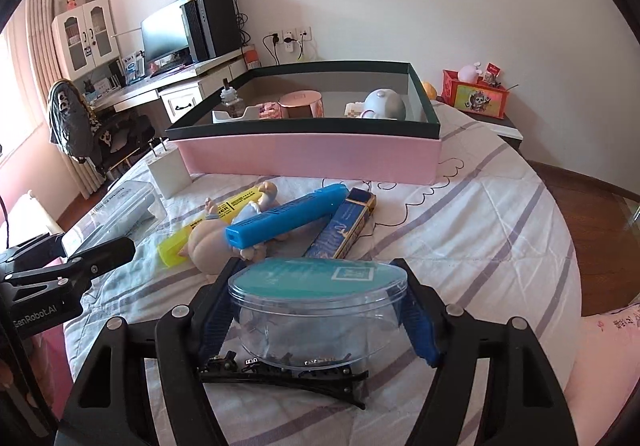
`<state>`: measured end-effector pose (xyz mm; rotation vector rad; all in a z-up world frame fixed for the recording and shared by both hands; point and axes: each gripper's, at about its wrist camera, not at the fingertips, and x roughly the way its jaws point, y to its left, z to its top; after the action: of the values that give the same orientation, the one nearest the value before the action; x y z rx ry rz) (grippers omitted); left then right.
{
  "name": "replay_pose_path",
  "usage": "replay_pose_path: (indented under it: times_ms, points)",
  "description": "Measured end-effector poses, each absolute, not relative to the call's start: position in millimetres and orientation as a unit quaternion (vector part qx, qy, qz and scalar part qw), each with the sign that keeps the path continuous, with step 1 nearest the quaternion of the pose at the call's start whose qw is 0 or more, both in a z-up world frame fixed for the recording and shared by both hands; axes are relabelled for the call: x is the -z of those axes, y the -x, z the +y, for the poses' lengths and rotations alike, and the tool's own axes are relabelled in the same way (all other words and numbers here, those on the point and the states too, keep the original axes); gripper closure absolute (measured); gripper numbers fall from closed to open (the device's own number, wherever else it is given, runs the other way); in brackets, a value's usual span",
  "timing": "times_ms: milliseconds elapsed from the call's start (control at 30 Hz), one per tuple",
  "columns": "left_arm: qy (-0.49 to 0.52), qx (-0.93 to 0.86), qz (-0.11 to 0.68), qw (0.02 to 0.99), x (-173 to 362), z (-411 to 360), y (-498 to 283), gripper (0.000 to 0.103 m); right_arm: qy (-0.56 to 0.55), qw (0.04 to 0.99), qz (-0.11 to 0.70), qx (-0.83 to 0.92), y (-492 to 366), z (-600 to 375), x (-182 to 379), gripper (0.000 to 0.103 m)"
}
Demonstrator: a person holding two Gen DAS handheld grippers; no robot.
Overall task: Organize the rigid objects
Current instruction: 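Grasp clear Dental Flossers case with left tool while right tool grasps teal-lidded container, then lower flosser case into pink box with left tool while right tool lowers teal container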
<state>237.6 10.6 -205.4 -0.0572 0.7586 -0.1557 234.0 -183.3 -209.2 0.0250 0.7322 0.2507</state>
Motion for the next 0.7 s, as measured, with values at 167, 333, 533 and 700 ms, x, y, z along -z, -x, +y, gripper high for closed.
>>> replay_pose_path:
  times_ms: [167,333,533,700]
  points:
    - [0.028,0.08,0.355,0.931,190.2,4.8,-220.7,0.041,-0.015,0.935,0.334,-0.118,-218.6,-187.3,192.7,0.029]
    - [0.028,0.073,0.315,0.946,158.6,2.0,-203.3,0.041,-0.015,0.952,0.28,-0.119,-194.4,-183.4,156.9,0.029]
    - [0.015,0.061,0.257,0.964,119.2,-4.1,-177.3,0.041,-0.008,0.965,0.229,-0.128,-171.3,-170.8,118.8,0.029]
    - [0.01,0.047,0.224,0.973,97.7,-5.1,-162.4,0.041,0.001,0.97,0.202,-0.133,-158.5,-160.7,98.7,0.029]
